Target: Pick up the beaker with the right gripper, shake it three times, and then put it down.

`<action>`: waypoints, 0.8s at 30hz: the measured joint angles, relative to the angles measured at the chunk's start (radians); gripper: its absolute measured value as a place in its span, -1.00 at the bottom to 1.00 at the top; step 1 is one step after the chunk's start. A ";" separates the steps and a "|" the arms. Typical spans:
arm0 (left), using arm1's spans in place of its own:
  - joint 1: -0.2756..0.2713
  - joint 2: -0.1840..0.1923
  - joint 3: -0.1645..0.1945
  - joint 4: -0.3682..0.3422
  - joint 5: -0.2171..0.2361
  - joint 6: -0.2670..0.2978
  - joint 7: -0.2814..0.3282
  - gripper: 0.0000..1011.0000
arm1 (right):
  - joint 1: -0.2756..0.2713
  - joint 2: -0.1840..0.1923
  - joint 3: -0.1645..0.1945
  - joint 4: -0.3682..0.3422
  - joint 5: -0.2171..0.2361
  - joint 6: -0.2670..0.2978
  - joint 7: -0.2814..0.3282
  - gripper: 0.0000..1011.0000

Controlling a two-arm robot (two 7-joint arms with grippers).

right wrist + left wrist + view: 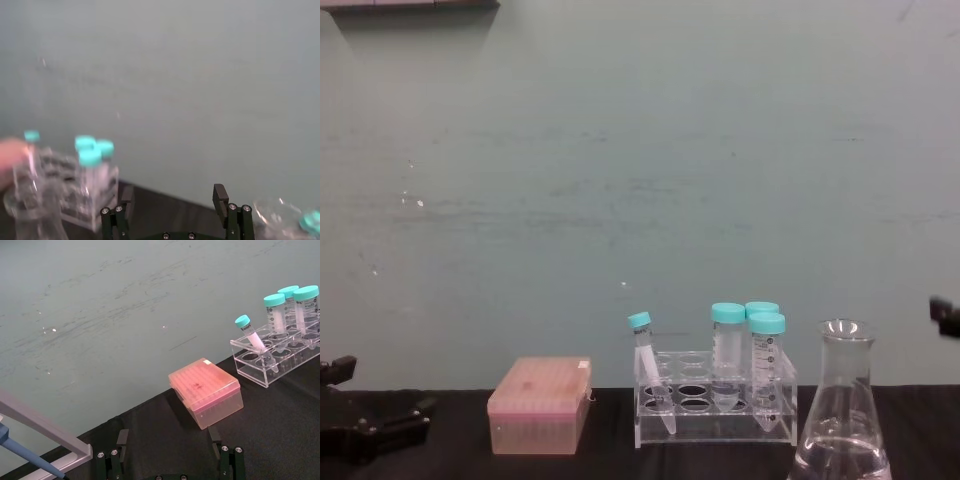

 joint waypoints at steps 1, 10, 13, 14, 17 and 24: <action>0.000 0.000 0.000 0.000 0.000 0.000 0.000 0.98 | 0.004 -0.005 0.011 -0.009 0.017 -0.003 0.016 0.98; 0.000 0.000 0.000 0.000 0.000 0.000 0.000 0.98 | 0.017 -0.021 0.043 -0.078 0.101 -0.005 0.130 0.98; 0.000 0.000 0.000 0.000 0.000 0.000 0.000 0.98 | 0.017 -0.025 0.044 -0.103 0.128 0.014 0.181 0.98; 0.000 0.000 0.000 0.000 0.000 0.000 0.000 0.98 | 0.016 -0.026 0.043 -0.107 0.133 0.021 0.190 0.98; 0.000 0.000 0.000 0.000 0.000 0.000 0.000 0.98 | 0.014 -0.029 0.041 -0.118 0.154 0.054 0.225 0.98; 0.000 0.000 0.000 0.000 0.000 0.000 0.000 0.98 | 0.010 -0.028 0.020 -0.131 0.185 0.150 0.301 0.98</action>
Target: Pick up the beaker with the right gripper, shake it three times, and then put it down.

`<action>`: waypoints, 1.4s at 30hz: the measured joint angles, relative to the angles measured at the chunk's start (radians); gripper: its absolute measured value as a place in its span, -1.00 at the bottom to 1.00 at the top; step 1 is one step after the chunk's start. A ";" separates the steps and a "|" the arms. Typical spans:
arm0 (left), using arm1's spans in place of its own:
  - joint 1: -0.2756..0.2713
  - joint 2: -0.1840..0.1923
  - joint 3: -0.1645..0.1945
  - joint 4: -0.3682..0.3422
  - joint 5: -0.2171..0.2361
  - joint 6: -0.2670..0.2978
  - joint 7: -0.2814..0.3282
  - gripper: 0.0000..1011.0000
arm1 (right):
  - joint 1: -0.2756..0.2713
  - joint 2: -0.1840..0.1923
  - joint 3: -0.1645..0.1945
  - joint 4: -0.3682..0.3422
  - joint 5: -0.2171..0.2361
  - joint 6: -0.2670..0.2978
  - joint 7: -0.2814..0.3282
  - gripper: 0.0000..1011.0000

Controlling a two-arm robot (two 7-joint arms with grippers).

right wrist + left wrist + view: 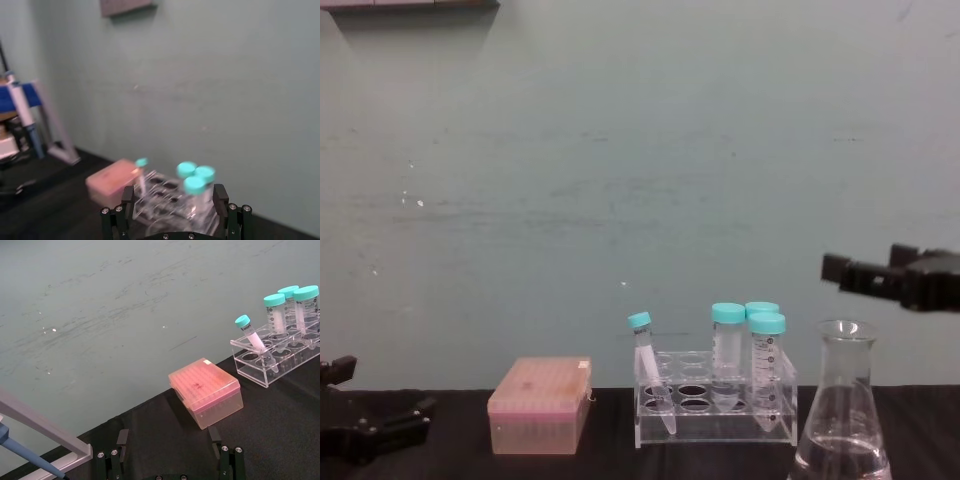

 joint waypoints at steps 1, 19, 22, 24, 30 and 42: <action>0.000 0.000 0.000 0.000 0.000 0.000 0.000 0.98 | 0.000 0.000 -0.002 0.000 0.001 0.008 0.006 0.98; 0.000 0.000 0.000 0.000 0.000 0.000 0.000 0.98 | -0.017 -0.028 0.005 0.013 -0.049 0.073 0.022 0.98; 0.000 0.000 0.000 0.000 0.000 0.000 0.000 0.98 | -0.021 -0.032 0.007 0.013 -0.056 0.079 0.022 0.98; 0.000 0.000 0.000 0.000 0.000 0.000 0.000 0.98 | -0.024 -0.038 0.008 0.018 -0.067 0.085 0.021 0.98; 0.000 0.000 0.000 0.000 0.000 0.000 0.000 0.98 | -0.027 -0.050 0.012 0.030 -0.085 0.097 0.015 0.98; 0.000 0.000 0.000 0.000 0.000 0.000 0.000 0.98 | -0.019 -0.078 0.014 0.066 -0.120 0.108 0.014 0.98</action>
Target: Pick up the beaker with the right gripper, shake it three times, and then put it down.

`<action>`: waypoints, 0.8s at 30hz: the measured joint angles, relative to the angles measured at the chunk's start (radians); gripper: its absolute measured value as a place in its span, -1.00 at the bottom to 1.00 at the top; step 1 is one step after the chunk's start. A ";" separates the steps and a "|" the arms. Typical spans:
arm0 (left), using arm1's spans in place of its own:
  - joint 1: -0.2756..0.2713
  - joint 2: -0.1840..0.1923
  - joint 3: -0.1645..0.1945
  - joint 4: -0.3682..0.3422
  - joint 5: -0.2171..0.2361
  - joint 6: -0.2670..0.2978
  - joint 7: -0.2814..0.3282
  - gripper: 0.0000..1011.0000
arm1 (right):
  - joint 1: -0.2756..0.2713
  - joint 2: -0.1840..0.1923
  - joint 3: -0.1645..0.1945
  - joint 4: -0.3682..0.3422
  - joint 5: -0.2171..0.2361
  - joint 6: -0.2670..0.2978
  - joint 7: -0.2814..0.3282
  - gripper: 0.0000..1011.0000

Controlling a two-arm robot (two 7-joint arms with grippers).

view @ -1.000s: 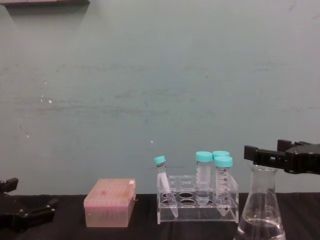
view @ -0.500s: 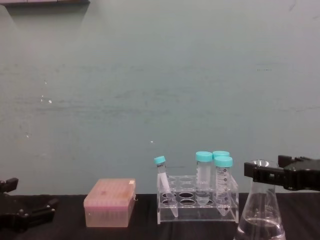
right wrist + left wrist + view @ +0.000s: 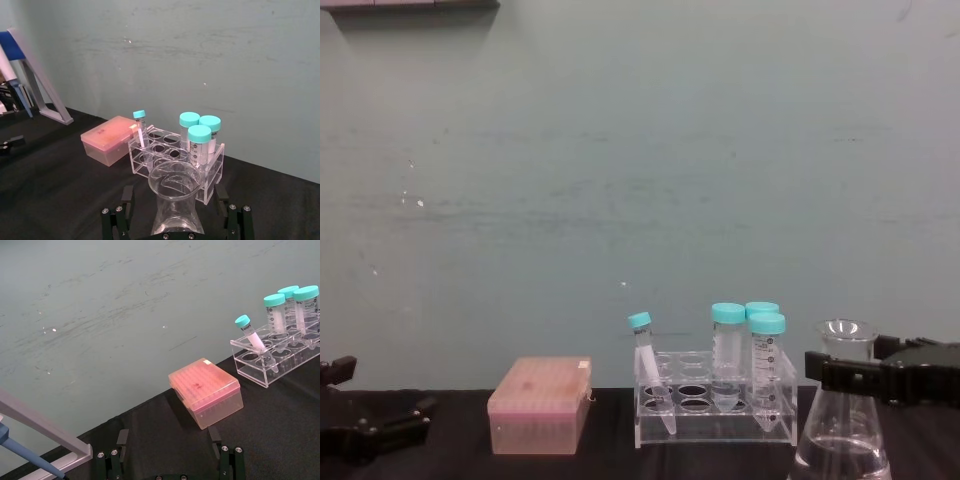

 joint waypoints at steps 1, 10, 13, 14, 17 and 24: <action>0.000 0.000 0.000 0.000 0.000 0.000 0.000 0.98 | 0.002 -0.003 0.000 0.004 -0.002 0.000 -0.001 0.98; 0.000 0.000 0.000 0.000 0.000 0.000 0.000 0.98 | 0.023 -0.033 0.008 0.053 -0.021 0.003 -0.010 0.98; 0.000 0.000 0.000 0.000 0.000 0.000 0.000 0.98 | 0.030 -0.039 0.008 0.065 -0.026 0.004 -0.008 0.98; 0.000 0.000 0.000 0.000 0.000 0.000 0.000 0.98 | 0.032 -0.041 0.008 0.068 -0.028 0.004 -0.007 0.98; 0.000 0.000 0.000 0.000 0.000 0.000 0.000 0.98 | 0.038 -0.047 0.007 0.077 -0.031 0.004 0.000 0.98; 0.000 0.000 0.000 0.000 0.000 0.000 0.000 0.98 | 0.051 -0.058 0.003 0.093 -0.039 0.003 0.010 0.98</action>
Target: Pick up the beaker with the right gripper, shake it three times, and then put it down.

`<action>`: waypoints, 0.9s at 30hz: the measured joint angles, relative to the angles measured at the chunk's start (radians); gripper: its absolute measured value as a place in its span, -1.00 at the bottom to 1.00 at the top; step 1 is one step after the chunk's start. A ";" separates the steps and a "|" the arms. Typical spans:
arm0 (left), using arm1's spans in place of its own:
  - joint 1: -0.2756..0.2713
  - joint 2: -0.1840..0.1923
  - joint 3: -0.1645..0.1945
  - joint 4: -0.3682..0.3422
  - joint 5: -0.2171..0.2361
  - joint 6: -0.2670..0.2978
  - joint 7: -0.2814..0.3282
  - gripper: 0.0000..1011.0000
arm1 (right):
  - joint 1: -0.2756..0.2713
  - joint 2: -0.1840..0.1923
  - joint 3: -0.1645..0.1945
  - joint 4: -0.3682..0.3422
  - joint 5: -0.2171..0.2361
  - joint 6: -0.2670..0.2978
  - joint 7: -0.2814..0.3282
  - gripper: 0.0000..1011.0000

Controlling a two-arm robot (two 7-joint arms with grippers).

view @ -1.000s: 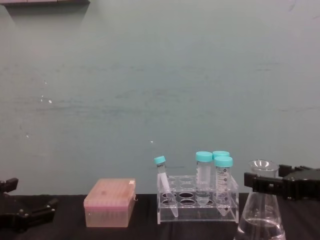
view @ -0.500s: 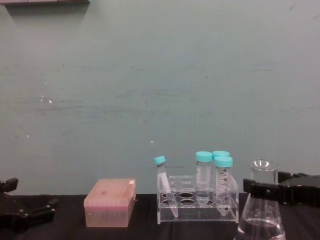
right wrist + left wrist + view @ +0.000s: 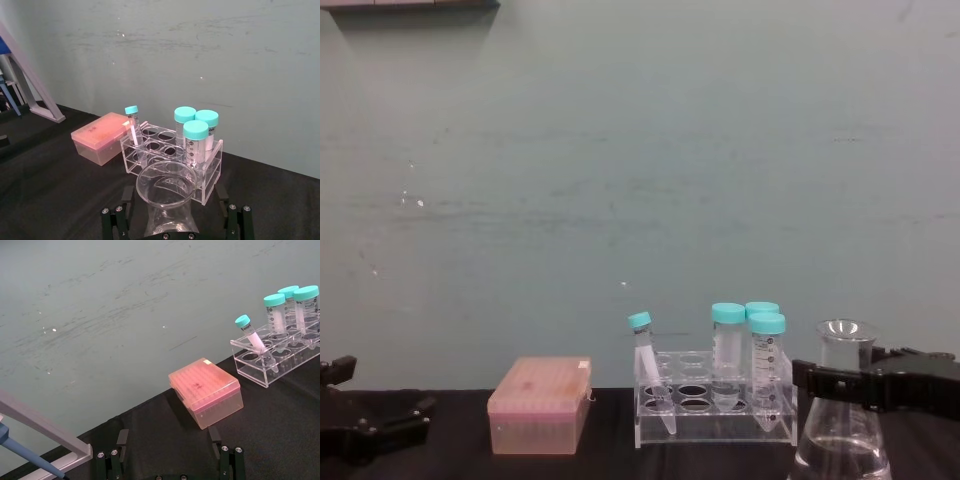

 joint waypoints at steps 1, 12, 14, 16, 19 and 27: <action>0.000 0.000 0.000 0.000 0.000 0.000 0.000 0.98 | 0.001 -0.001 0.000 0.001 -0.001 0.000 0.000 0.98; 0.000 0.000 0.000 0.000 0.000 0.000 0.000 0.98 | 0.004 -0.005 -0.001 0.005 -0.016 -0.009 -0.003 0.98; 0.000 0.000 0.000 0.000 0.000 0.000 0.000 0.98 | 0.004 -0.005 -0.001 0.005 -0.015 -0.008 -0.003 0.97; 0.000 0.000 0.000 0.000 0.000 0.000 0.000 0.98 | 0.004 -0.005 -0.001 0.005 -0.015 -0.008 -0.003 0.93; 0.000 0.000 0.000 0.000 0.000 0.000 0.000 0.98 | 0.004 -0.005 -0.001 0.005 -0.015 -0.007 -0.003 0.81; 0.000 0.000 0.000 0.000 0.000 0.000 0.000 0.98 | 0.004 -0.005 -0.001 0.005 -0.013 -0.006 -0.003 0.36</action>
